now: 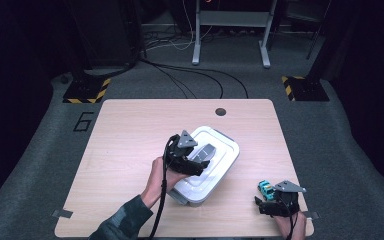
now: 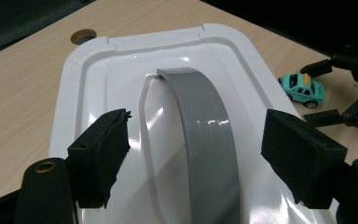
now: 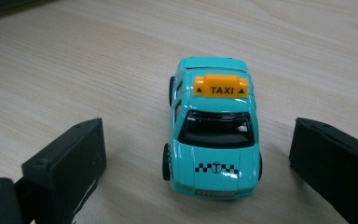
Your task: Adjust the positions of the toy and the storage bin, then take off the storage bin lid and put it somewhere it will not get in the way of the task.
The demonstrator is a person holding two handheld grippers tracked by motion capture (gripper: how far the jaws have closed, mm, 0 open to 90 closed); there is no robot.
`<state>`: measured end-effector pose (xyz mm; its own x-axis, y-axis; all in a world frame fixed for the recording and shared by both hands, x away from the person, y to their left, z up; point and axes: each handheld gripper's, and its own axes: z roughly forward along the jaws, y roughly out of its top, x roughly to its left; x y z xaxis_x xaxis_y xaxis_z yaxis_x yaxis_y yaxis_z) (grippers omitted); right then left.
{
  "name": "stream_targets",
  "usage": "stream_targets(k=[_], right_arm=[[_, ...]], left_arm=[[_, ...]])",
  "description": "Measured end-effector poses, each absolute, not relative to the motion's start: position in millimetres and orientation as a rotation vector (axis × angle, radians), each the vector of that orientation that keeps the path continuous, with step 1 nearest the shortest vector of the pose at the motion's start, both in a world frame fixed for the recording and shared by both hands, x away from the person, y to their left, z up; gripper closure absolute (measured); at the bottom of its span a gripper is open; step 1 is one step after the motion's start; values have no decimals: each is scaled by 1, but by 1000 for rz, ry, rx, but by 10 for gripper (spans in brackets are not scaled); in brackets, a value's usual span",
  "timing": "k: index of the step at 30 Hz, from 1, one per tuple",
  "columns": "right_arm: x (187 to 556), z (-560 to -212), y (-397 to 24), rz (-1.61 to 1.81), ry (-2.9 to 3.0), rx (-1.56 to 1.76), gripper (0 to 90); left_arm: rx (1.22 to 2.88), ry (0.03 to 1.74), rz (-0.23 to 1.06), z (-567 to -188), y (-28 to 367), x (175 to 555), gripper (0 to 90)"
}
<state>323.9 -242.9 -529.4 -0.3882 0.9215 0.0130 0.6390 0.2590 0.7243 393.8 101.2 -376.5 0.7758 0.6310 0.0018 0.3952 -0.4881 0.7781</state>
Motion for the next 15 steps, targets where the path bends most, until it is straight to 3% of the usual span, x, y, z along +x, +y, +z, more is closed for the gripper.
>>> stream_targets(k=[4, 10, 15], right_arm=[[324, -529, -243, 922, 2120, 1418, 36], [324, -529, -243, 921, 2119, 1418, 36], [324, -529, -243, 924, 2116, 1423, 37]], left_arm=[[2175, 769, 363, -380, 97, 399, 361], [2180, 735, 334, -382, 95, 398, 632], [2168, 748, 322, -381, 96, 398, 648]])
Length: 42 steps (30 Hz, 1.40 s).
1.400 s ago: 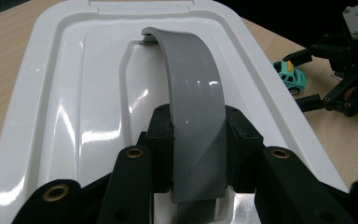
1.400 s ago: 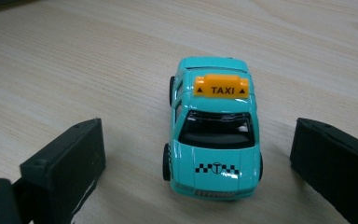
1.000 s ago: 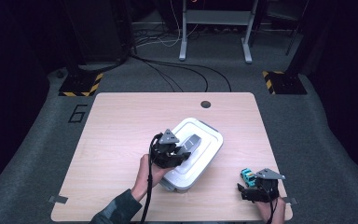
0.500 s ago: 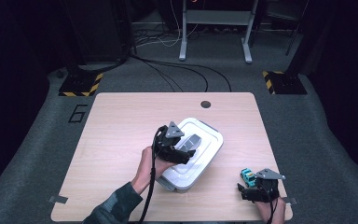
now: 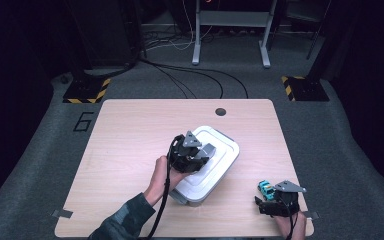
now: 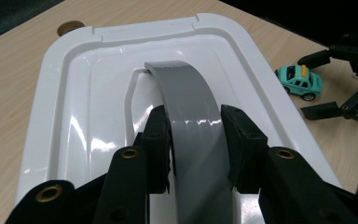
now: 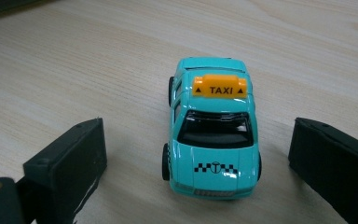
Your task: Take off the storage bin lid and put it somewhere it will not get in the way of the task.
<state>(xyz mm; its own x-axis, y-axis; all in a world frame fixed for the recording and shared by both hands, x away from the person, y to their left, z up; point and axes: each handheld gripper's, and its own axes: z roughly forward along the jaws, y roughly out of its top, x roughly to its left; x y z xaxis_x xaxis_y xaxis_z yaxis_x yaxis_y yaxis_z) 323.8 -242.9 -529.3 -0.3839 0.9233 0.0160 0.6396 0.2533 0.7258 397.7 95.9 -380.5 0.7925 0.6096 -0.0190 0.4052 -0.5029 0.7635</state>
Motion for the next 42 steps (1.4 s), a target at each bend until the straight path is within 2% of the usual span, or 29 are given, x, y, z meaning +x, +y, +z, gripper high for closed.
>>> stream_targets(k=[17, 42], right_arm=[[324, -529, -244, 932, 2116, 1424, 36], [324, -529, -243, 919, 2115, 1420, 36]], left_arm=[[2095, 708, 356, -349, 107, 388, 673], [1978, 825, 456, -334, 180, 402, 675]])
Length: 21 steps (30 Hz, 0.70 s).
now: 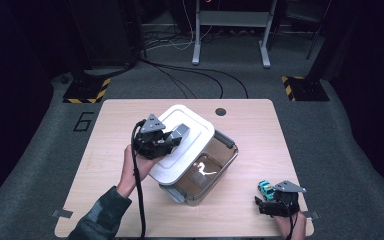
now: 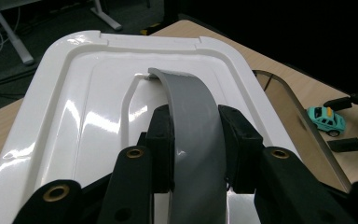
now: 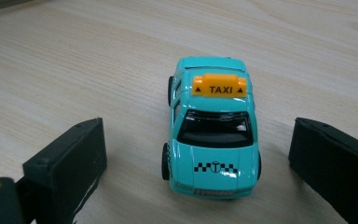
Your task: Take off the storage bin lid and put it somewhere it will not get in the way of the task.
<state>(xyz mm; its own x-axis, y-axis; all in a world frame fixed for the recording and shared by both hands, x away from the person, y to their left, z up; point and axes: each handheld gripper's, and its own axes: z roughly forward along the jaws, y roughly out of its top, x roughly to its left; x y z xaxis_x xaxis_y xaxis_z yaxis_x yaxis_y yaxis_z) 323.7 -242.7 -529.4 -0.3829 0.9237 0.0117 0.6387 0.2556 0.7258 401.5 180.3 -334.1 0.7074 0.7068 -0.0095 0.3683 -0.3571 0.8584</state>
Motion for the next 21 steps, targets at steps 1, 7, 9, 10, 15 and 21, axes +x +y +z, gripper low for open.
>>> stream_targets(k=[1, 7, 9, 10, 15, 21], right_arm=[[324, -529, -243, 919, 2115, 1420, 36], [324, -530, -243, 919, 2115, 1415, 37], [324, -530, -243, 917, 2118, 1410, 37], [324, -530, -243, 917, 2118, 1410, 37], [324, -530, -243, 916, 2117, 1410, 38], [324, -530, -243, 915, 2116, 1411, 38]], left_arm=[[1972, 827, 458, -334, 183, 402, 675], [1952, 848, 488, -331, 199, 403, 675], [1942, 880, 499, -331, 210, 405, 675], [1936, 890, 498, -332, 214, 406, 675], [1916, 928, 523, -331, 232, 408, 676], [1886, 977, 541, -333, 249, 413, 676]])
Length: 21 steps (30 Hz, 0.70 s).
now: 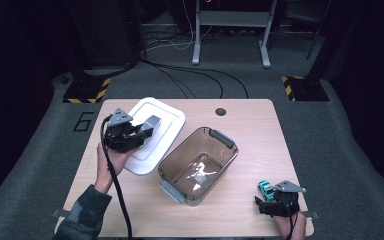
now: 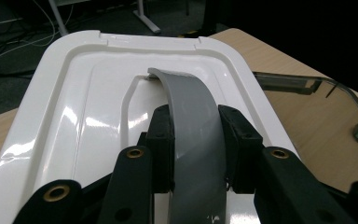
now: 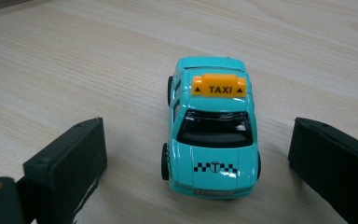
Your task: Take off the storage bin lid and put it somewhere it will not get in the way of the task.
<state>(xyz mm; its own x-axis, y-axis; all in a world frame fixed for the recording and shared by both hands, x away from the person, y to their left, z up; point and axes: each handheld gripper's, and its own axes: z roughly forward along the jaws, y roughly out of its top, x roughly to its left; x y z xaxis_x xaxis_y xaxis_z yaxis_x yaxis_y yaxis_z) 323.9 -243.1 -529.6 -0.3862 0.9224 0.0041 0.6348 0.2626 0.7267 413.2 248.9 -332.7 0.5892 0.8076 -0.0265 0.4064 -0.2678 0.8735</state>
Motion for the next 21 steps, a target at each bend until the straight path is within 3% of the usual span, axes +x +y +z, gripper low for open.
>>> stream_targets(k=[21], right_arm=[[324, -530, -243, 914, 2114, 1412, 41]], left_arm=[[1797, 1167, 546, -364, 297, 432, 677]])
